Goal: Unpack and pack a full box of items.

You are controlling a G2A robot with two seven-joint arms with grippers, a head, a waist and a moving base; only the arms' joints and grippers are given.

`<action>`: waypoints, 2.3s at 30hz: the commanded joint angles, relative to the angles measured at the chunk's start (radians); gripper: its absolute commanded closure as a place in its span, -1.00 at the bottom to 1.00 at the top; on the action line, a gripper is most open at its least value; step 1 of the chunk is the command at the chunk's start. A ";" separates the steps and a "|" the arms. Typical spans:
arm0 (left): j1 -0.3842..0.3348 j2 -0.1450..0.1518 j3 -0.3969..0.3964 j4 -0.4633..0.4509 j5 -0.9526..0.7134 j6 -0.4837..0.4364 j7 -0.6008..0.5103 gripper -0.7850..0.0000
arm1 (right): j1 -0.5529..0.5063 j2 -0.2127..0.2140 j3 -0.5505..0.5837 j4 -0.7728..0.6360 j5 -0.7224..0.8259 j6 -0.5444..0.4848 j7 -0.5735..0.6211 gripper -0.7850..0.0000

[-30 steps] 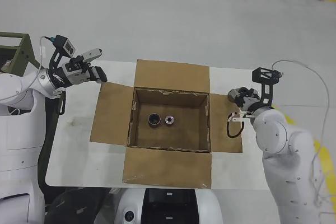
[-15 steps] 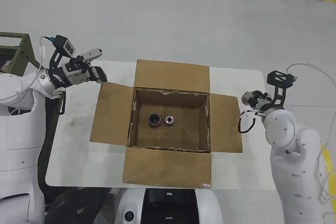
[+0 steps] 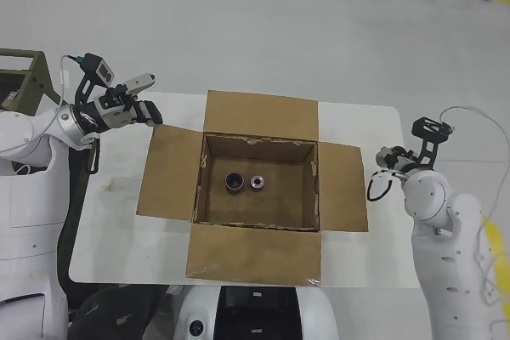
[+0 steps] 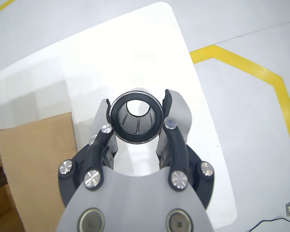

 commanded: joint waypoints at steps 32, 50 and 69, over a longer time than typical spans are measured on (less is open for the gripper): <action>0.000 0.000 0.000 0.000 0.000 0.000 0.000 -1.00 | 0.025 -0.010 -0.023 0.231 0.014 0.047 -0.101 1.00; 0.000 0.000 0.000 0.000 0.000 0.000 0.000 -1.00 | 0.055 -0.015 -0.045 0.296 0.010 0.051 -0.120 0.90; 0.000 0.000 0.000 0.000 0.000 0.000 0.000 -1.00 | 0.060 -0.018 -0.054 0.309 0.003 0.057 -0.130 0.22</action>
